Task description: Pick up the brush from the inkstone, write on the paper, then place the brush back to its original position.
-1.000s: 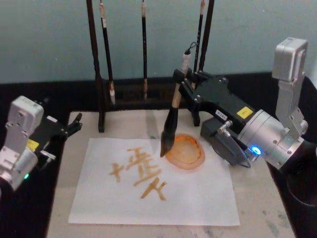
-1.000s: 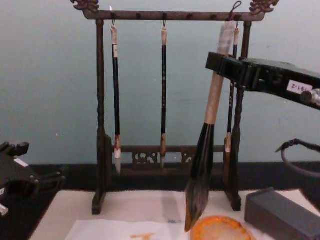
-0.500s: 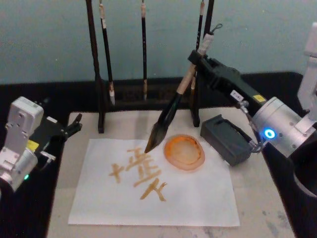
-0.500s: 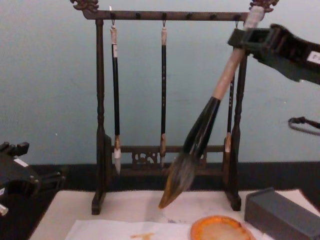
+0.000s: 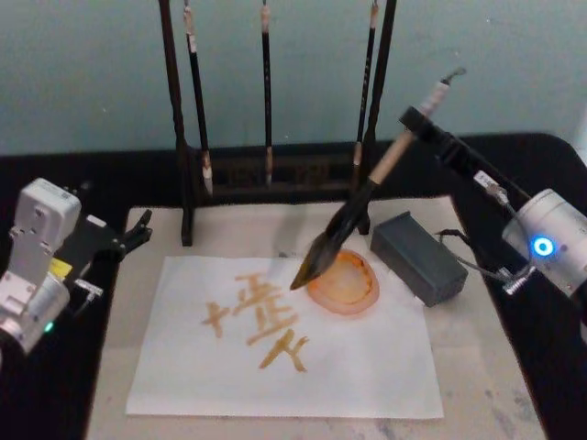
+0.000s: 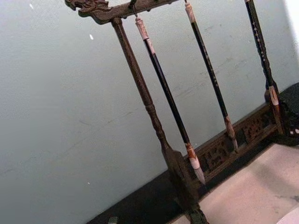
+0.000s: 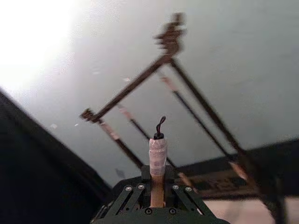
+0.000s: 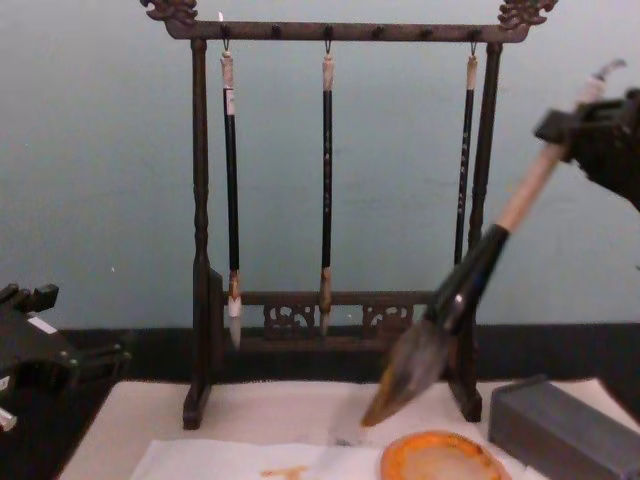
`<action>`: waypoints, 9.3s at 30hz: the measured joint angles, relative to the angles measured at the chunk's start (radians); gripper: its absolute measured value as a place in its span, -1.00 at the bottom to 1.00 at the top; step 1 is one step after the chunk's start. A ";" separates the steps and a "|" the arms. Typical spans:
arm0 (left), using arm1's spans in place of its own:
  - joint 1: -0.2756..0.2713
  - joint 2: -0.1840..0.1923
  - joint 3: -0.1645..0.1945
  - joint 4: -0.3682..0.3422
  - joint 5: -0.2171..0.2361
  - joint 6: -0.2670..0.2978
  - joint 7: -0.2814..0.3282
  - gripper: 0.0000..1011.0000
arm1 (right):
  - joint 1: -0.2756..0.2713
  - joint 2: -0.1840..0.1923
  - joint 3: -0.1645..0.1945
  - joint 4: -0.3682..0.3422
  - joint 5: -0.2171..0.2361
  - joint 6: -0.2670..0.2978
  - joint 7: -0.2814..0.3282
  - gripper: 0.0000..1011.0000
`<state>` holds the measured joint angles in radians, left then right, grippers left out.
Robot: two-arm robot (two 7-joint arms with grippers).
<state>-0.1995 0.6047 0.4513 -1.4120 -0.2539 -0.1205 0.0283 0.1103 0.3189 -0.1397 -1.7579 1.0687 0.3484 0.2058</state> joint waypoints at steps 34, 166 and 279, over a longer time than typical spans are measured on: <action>0.000 0.000 0.000 0.000 0.000 0.000 0.000 1.00 | 0.136 -0.047 0.074 0.334 0.305 0.107 -0.270 -0.68; 0.000 0.000 0.000 0.000 0.000 0.000 0.000 1.00 | 0.069 0.205 -0.234 0.205 -0.142 -0.366 -0.259 0.98; 0.000 0.000 0.000 0.000 0.000 0.000 0.000 1.00 | -0.022 0.179 -0.315 0.259 -0.638 -0.533 -0.358 0.98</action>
<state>-0.1995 0.6047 0.4514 -1.4120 -0.2539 -0.1206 0.0283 0.0880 0.4974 -0.4542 -1.4985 0.4311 -0.1841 -0.1519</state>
